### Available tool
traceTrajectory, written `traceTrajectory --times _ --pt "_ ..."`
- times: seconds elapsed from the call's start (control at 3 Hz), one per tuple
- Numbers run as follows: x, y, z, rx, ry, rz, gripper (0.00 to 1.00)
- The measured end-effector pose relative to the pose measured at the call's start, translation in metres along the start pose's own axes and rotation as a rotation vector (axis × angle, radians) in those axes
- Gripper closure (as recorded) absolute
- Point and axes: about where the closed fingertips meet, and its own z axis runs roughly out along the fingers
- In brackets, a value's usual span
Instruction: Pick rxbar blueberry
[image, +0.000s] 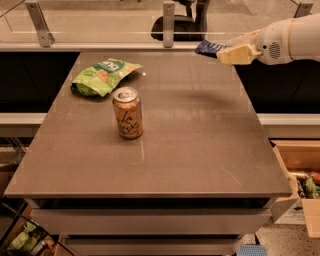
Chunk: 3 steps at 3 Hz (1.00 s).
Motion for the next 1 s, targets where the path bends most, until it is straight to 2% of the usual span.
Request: traceTrajectory --times 0.67,1.0 --pt "-0.031 0.028 -0.006 -0.099 0.073 -0.117 1.0" --pt "-0.043 0.037 -0.008 -0.123 0.102 -0.171 1.0"
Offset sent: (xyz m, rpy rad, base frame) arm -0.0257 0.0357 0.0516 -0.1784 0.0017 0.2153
